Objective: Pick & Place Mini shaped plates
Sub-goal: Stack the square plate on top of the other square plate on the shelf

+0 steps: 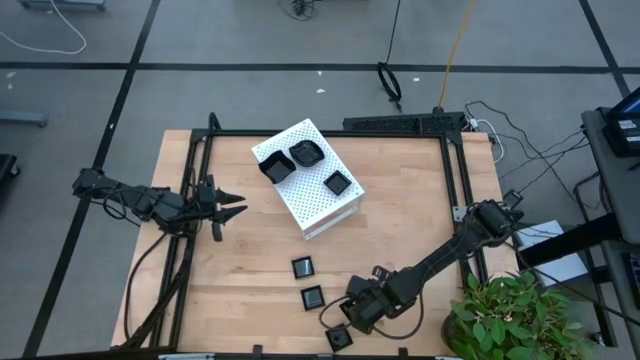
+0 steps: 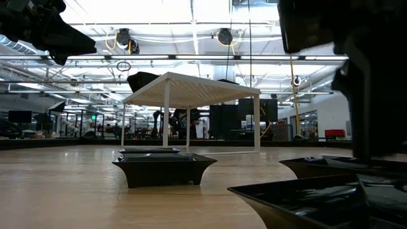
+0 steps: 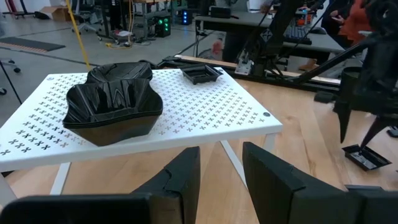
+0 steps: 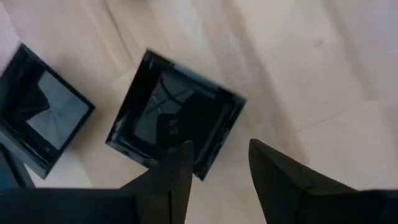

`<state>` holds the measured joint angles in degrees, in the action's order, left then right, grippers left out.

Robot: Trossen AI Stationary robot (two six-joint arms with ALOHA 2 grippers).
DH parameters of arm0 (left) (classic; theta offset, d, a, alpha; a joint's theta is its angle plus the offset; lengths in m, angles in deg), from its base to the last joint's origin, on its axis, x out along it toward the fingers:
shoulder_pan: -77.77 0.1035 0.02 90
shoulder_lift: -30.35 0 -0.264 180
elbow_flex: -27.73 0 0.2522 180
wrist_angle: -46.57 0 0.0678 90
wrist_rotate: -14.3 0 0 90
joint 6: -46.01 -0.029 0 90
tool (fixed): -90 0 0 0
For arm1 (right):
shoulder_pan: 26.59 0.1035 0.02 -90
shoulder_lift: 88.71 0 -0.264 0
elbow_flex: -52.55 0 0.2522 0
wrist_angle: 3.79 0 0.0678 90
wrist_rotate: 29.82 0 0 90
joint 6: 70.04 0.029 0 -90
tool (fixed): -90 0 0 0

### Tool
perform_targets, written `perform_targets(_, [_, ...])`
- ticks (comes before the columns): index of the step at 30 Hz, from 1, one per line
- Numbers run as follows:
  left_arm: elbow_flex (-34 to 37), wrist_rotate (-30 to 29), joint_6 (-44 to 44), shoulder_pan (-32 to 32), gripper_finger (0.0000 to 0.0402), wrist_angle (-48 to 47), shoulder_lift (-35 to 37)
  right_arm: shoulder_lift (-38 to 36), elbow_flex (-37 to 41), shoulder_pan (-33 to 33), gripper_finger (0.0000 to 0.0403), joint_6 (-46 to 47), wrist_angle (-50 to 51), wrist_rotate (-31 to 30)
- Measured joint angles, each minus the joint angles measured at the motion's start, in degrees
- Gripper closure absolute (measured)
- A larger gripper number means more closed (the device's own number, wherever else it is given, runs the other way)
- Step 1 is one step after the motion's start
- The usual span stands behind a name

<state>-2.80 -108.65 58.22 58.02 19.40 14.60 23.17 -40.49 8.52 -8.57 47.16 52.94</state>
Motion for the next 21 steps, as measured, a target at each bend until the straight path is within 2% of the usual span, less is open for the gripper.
perform_targets(12, [0.00,0.00,0.00,0.00,0.0279,0.00,0.00,0.03,1.89,-0.26,0.0276,-0.63,-3.57,0.11])
perform_targets(21, [0.01,0.00,0.00,0.00,0.0279,-0.01,0.01,0.03,1.89,-0.32,0.0333,-3.33,-4.24,1.42])
